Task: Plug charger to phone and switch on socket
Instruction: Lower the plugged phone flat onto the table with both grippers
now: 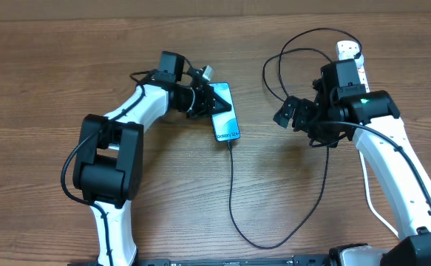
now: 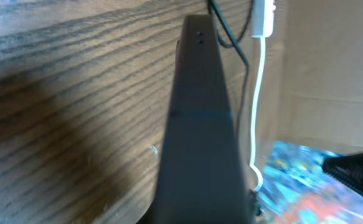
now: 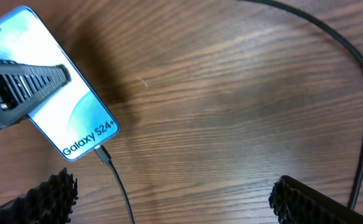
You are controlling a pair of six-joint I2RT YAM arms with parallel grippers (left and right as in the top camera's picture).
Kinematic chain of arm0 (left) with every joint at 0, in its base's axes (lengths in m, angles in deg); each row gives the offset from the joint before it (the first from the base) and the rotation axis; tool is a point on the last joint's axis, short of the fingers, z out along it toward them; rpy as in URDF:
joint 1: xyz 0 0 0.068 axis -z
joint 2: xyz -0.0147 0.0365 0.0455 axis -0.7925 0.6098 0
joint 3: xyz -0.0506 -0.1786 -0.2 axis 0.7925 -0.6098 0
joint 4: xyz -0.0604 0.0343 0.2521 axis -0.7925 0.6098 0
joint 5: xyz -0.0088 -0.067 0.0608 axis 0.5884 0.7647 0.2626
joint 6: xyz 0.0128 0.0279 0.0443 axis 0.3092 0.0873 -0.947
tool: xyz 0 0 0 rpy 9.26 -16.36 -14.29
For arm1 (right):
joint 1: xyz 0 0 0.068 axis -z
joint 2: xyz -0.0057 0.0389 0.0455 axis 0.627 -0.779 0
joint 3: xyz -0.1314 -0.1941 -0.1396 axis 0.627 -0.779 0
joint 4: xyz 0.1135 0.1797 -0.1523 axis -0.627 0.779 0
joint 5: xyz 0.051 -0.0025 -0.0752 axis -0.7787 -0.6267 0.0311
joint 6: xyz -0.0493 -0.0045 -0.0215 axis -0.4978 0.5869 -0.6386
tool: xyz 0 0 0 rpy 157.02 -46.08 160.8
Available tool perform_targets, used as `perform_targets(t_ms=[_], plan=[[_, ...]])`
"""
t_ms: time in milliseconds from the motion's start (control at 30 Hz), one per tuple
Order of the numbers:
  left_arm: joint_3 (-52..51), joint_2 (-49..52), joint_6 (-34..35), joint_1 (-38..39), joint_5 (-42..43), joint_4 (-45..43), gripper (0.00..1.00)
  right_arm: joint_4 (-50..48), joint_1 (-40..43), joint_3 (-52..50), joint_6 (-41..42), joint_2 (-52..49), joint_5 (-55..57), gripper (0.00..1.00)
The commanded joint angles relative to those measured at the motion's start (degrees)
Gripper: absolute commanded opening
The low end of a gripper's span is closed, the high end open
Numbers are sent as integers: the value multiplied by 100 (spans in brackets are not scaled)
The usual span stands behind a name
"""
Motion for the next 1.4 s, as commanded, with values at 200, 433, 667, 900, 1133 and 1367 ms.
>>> perform_targets(t_ms=[200,433,667,900,1133,1367], plan=[[46,122,319,197,-1196,-262,4,-72,9,-225,-44,-26,81,100],[46,308,754,238,-726,-699,4,-83,9,-227,-44,-26,81,100],[46,411,892,240,-461,-730,4,-87,9,-227,-44,-26,81,100],[46,634,890,238,-595,-702,5,-57,9,-227,-46,-28,81,100],[46,890,866,205,-846,-549,10,-42,9,-227,-46,-26,81,100],[46,890,868,181,-1307,-380,15,-39,9,-227,-44,-26,81,100]])
